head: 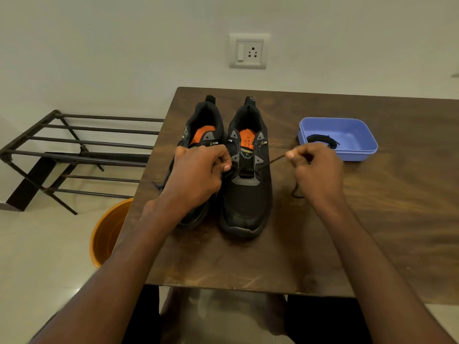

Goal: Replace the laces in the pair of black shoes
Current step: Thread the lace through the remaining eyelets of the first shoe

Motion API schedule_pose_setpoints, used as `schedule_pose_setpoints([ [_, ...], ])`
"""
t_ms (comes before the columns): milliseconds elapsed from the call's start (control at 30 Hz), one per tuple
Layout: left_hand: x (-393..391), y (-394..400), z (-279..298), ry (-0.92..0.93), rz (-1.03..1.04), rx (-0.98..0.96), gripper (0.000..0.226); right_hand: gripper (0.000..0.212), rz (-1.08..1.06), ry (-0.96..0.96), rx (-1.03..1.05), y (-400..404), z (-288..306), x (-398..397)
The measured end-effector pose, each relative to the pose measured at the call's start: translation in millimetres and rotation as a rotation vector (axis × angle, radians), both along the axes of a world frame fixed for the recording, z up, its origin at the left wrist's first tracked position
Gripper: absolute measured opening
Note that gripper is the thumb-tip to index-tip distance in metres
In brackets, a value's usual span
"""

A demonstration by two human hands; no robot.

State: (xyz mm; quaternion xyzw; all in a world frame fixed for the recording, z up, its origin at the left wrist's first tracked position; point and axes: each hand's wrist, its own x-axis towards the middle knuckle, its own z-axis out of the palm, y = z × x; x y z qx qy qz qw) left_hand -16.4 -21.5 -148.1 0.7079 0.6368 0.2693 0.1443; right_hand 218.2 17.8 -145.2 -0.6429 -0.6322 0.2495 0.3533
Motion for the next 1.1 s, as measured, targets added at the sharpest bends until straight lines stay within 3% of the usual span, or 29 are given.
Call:
schedule_pose_setpoints([
  [67,-0.4,-0.1,0.6,-0.009,-0.004,-0.012,0.02,0.012,-0.153,0.011,0.061,4.5,-0.2,12.9],
  [133,-0.2,-0.6,1.3,-0.016,-0.009,-0.021,0.02,0.006,-0.148,-0.062,0.115,5.6,-4.3,16.1],
  [233,0.4,-1.3,1.2,-0.012,-0.011,-0.015,0.02,0.018,0.105,-0.129,0.136,1.6,-6.3,2.9],
  [333,0.8,-0.8,1.7,-0.004,-0.015,-0.024,0.021,0.007,0.313,-0.128,0.003,-3.7,-3.7,-12.9],
  [367,1.0,-0.6,2.0,0.0,-0.017,-0.029,0.021,0.011,0.322,-0.109,-0.04,-3.6,-4.1,-14.0],
  [533,2.7,-2.6,4.2,0.072,0.001,0.0,0.019,0.01,0.119,0.032,-0.085,2.5,-4.8,4.0],
  [733,3.2,-3.1,6.0,0.05,-0.017,-0.049,0.015,0.006,0.304,-0.006,-0.066,-3.8,-4.3,-7.6],
  [800,4.8,-4.6,9.0,0.079,-0.012,-0.048,0.013,0.009,0.307,-0.074,-0.058,-4.7,-3.8,-11.7],
  [933,6.5,-6.9,14.4,0.144,-0.001,-0.049,0.015,0.019,0.268,-0.023,-0.09,-6.4,-2.8,-8.8],
  [1100,3.6,-9.7,16.9,0.14,0.009,-0.041,0.015,0.011,0.278,0.029,-0.074,-8.3,1.3,-7.8],
])
